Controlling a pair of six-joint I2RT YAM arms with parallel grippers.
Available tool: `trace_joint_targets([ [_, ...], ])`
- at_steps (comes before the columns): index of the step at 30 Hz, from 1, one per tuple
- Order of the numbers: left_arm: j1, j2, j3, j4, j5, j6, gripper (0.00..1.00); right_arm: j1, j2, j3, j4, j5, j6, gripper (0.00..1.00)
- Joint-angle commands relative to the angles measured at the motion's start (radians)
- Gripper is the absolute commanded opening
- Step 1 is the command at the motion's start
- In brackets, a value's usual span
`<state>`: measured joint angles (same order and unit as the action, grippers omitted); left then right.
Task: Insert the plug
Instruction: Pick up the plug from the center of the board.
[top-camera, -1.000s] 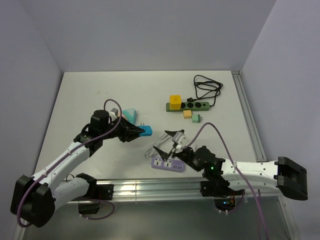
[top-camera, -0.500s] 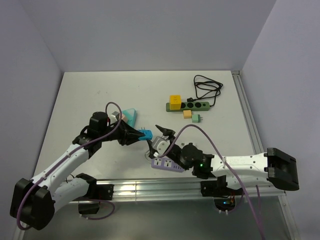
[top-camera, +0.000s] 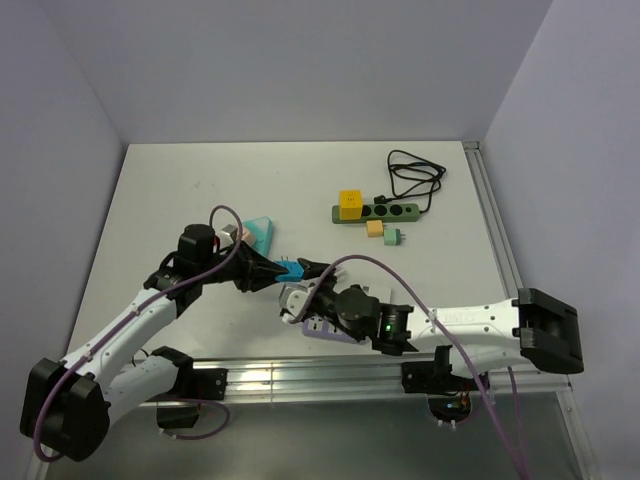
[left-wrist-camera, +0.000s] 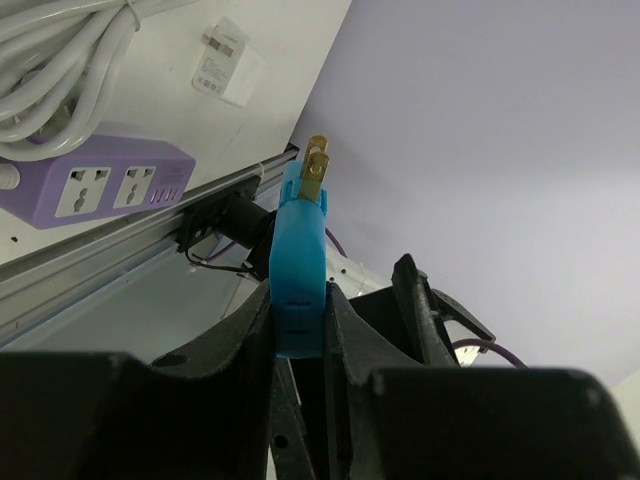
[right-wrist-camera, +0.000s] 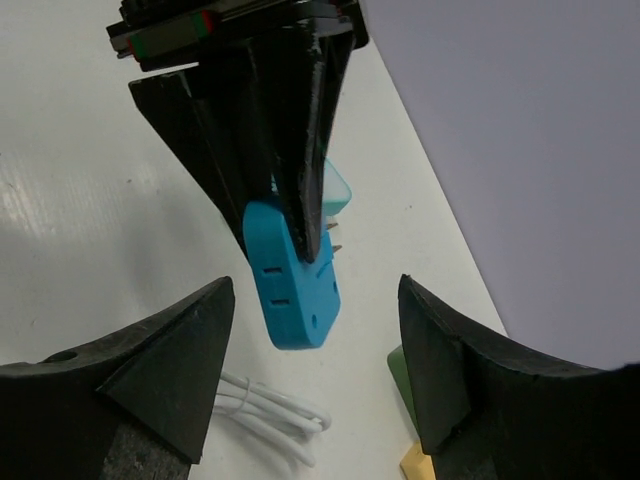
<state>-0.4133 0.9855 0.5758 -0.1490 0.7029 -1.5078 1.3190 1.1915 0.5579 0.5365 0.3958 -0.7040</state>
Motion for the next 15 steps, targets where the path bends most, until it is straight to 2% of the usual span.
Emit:
trace_joint_targets([
  [1, 0.004, -0.025, 0.013, 0.012, 0.017, -0.002, 0.0, 0.016, 0.058, 0.077, -0.033, 0.046, -0.028, 0.73],
  [3, 0.004, -0.037, 0.018, -0.003, 0.012, 0.003, 0.0, 0.017, 0.092, 0.099, -0.036, 0.063, -0.025, 0.71],
  [4, 0.004, -0.042, 0.019, -0.009, 0.009, 0.004, 0.0, 0.016, 0.1, 0.12, -0.044, 0.067, -0.022, 0.65],
  [8, 0.004, -0.056, 0.021, -0.021, 0.007, 0.006, 0.0, 0.016, 0.138, 0.152, -0.063, 0.086, -0.035, 0.63],
  [12, 0.004, -0.068, 0.015, -0.03, 0.003, 0.006, 0.0, 0.016, 0.161, 0.183, -0.079, 0.094, -0.052, 0.52],
  [15, 0.004, -0.076, 0.012, -0.026, 0.004, 0.006, 0.0, 0.014, 0.177, 0.185, -0.073, 0.11, -0.069, 0.51],
])
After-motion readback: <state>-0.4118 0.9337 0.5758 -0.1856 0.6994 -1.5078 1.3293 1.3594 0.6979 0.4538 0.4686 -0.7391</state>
